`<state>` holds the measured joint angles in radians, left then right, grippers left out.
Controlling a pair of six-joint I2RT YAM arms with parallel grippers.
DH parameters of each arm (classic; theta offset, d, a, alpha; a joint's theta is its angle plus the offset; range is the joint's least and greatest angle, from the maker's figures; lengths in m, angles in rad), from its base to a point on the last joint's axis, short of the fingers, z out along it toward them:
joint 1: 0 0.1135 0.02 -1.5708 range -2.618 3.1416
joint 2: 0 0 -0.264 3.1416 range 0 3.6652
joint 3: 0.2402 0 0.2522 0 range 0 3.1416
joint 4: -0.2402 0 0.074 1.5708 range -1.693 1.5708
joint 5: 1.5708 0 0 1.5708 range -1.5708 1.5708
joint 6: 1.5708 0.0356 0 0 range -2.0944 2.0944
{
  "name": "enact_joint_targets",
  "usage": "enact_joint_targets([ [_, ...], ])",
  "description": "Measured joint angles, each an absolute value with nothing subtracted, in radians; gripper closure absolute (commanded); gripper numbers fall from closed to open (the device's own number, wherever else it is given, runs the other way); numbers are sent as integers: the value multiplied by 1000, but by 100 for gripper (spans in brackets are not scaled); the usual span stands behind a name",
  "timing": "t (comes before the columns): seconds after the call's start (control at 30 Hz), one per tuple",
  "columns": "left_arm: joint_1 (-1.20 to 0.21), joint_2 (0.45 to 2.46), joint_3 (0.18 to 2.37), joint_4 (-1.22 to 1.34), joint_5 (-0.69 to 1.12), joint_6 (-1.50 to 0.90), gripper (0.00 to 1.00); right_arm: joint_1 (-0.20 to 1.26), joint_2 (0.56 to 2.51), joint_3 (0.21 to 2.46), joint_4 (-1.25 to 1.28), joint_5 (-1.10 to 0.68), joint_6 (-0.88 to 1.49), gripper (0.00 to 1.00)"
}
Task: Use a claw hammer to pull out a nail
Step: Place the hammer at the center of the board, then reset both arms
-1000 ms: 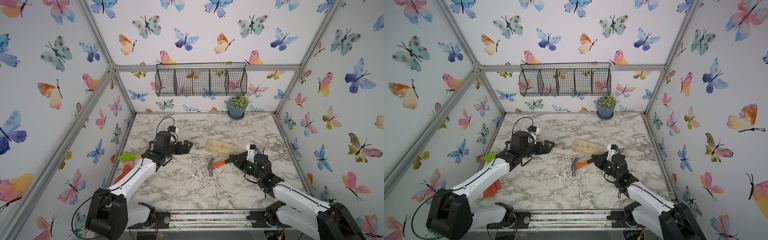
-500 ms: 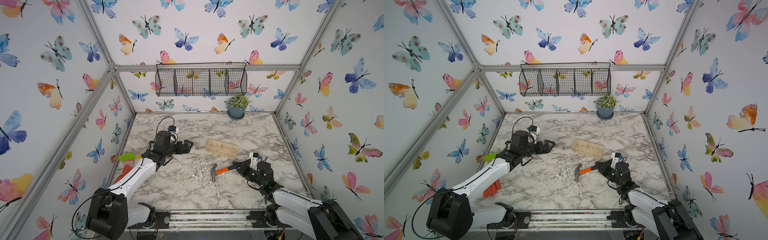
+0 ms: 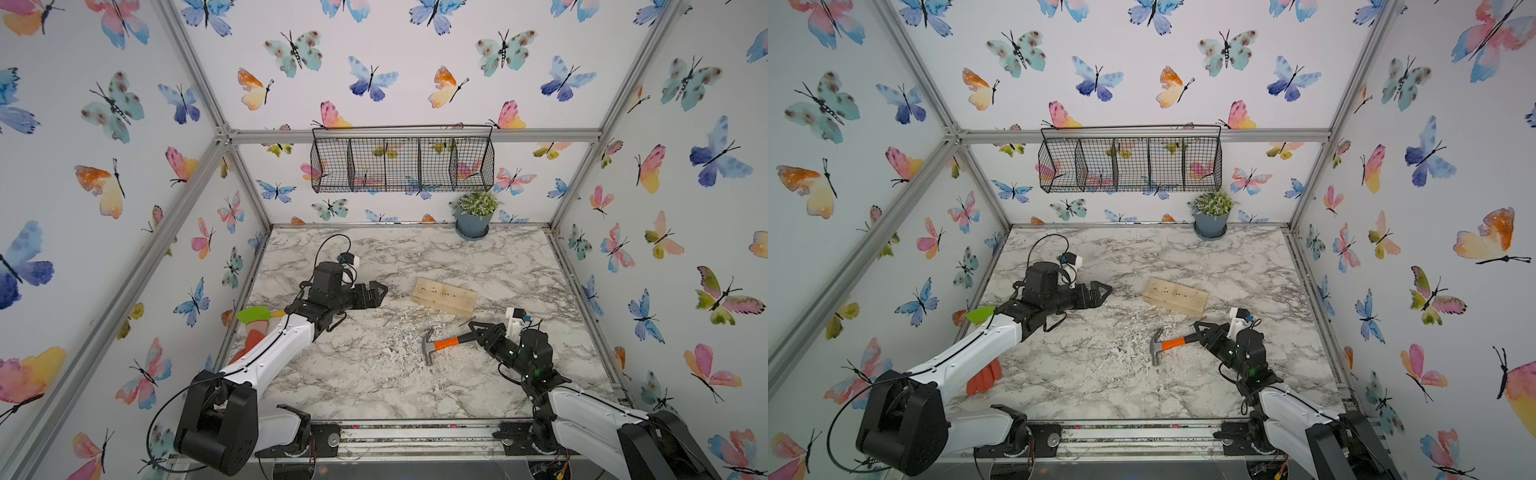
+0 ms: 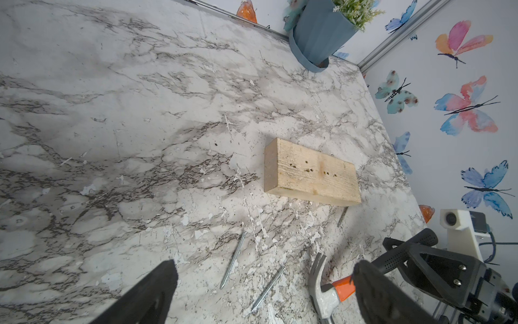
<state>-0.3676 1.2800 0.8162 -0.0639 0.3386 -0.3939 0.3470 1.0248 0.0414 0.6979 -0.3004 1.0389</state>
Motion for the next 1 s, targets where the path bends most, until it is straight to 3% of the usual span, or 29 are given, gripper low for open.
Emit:
enact_joint_targets([
  [0.33, -368, 1282, 817, -65, 339, -394, 2, 327, 1121, 35, 626, -241, 1026, 41],
  [0.67, -368, 1283, 817, -64, 339, -393, 2, 327, 880, 226, 107, 38, 992, 39],
  [0.83, -368, 1284, 817, -60, 326, -393, 1, 326, 870, 372, -64, 119, 899, 38],
  [1.0, -367, 1283, 817, -72, 223, -382, 2, 326, 971, 564, -114, 201, 754, 22],
])
